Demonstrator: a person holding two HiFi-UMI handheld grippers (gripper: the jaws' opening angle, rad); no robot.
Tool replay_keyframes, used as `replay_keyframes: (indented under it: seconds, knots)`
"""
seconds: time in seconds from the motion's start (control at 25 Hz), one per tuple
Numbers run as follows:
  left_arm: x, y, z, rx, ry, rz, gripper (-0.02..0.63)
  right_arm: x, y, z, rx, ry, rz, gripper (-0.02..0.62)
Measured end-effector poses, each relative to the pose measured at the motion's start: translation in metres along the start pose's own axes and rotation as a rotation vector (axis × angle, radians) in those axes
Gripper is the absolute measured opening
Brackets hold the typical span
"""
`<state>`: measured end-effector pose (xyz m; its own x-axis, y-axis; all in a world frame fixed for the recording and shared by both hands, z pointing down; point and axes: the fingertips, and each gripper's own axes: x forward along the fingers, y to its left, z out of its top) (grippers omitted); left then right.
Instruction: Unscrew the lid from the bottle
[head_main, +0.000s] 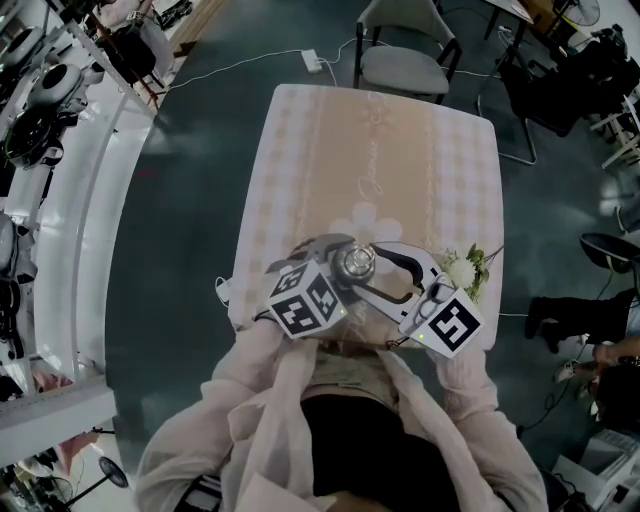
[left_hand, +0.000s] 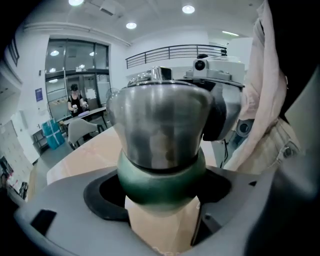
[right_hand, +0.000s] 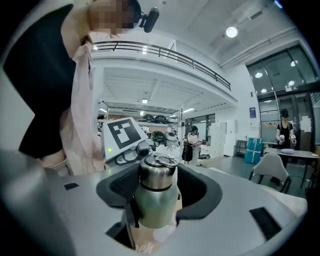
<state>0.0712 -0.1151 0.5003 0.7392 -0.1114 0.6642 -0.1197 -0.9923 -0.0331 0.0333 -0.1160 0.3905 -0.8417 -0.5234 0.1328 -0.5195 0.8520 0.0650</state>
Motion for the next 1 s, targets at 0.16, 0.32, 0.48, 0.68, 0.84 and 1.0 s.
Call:
replay_keyframes:
  seconds: [0.16,0.32,0.48,0.68,0.84,1.0]
  knots:
    - [-0.001,-0.015,-0.001,0.092,0.009,-0.081,0.396,-0.007,0.011,0.000,-0.015,-0.011,0.159,0.252]
    - [0.004,-0.016,-0.001,0.090,0.023,-0.077,0.396,-0.014,0.009,-0.009,-0.055,0.039,0.231,0.255]
    - [0.005,-0.004,0.001,0.000,-0.007,-0.003,0.396,-0.011,0.001,-0.002,-0.015,-0.021,0.118,0.265]
    - [0.003,0.016,-0.002,-0.100,-0.005,0.105,0.396,-0.009,-0.013,0.008,0.052,-0.088,-0.132,0.276]
    - [0.002,0.023,-0.001,-0.140,-0.016,0.137,0.396,-0.004,-0.016,0.004,0.090,-0.078,-0.247,0.278]
    - [0.003,0.023,0.000,-0.143,-0.011,0.142,0.396,0.001,-0.016,-0.004,0.106,-0.036,-0.281,0.267]
